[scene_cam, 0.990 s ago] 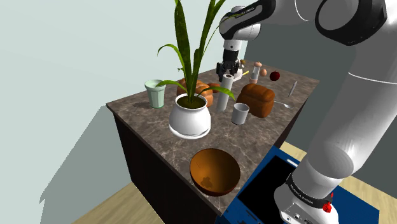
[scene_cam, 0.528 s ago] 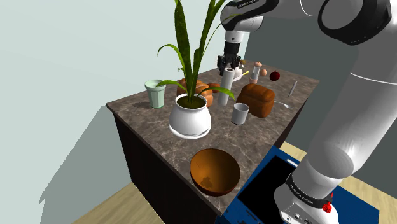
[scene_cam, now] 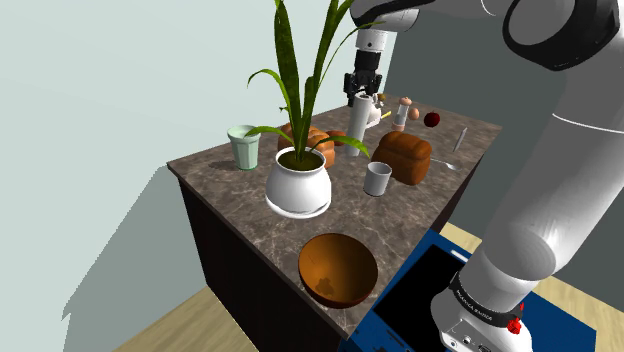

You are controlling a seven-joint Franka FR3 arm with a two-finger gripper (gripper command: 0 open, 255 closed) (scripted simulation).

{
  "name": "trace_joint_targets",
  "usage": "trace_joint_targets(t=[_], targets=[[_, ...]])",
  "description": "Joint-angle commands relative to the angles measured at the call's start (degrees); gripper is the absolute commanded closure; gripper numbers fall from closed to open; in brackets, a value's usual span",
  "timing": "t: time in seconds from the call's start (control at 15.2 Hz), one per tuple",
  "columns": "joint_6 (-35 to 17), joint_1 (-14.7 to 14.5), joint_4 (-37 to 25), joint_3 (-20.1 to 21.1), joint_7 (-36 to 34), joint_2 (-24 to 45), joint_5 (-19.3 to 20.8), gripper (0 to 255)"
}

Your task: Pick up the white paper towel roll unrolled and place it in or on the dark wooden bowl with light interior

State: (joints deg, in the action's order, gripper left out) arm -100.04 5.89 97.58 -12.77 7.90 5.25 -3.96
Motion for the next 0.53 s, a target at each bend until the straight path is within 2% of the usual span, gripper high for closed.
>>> trace_joint_targets(t=[0.0,0.46], targets=[[1.5,0.0,-1.5,0.0,0.0,0.0,0.0,255],[7.0,0.2,-7.5,-0.1,-0.2,0.5,-0.1,255]])
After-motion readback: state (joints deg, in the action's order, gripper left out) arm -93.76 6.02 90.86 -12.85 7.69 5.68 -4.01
